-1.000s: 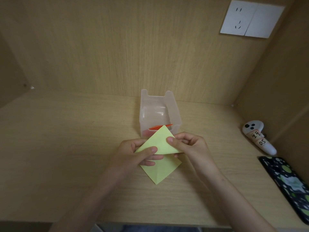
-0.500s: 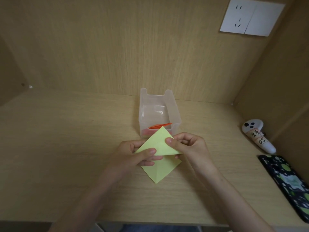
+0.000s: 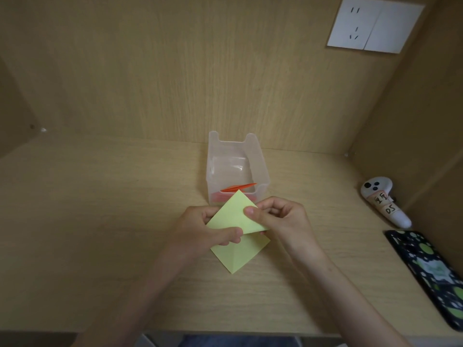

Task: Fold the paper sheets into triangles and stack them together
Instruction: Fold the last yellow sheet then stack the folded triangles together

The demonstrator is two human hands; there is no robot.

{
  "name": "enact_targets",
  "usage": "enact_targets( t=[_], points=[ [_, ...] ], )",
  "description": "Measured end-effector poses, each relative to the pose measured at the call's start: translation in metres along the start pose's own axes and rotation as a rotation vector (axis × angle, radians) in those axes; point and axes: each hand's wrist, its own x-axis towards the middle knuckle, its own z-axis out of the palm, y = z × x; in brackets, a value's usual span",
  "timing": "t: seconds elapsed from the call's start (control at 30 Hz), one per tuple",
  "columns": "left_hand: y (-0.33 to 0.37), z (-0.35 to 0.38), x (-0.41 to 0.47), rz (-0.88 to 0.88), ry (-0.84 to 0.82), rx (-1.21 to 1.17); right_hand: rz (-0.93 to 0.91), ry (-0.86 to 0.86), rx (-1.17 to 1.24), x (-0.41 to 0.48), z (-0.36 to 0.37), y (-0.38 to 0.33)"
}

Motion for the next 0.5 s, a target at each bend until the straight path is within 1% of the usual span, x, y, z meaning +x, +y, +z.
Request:
enact_targets(
  t=[0.07,0.1,0.17,0.23,0.43,0.5],
  points=[
    [-0.001,0.0,-0.001,-0.004,0.023,0.02,0.029,-0.034,-0.006,0.0,-0.001,-0.002],
    [0.0,0.0,-0.001,-0.007,0.031,0.036,0.065,-0.079,-0.023,0.001,-0.003,-0.003],
    [0.0,-0.001,-0.001,-0.019,0.047,0.065,0.139,-0.23,-0.113,0.002,-0.01,-0.006],
    [0.001,-0.003,-0.001,-0.029,0.073,0.083,0.157,-0.345,-0.235,0.004,-0.014,-0.007],
    [0.002,-0.001,-0.003,-0.017,0.083,0.127,0.173,-0.419,-0.337,0.008,-0.013,-0.011],
    [0.002,0.0,-0.003,-0.003,0.101,0.139,0.173,-0.409,-0.368,0.008,-0.01,-0.011]
  ],
)
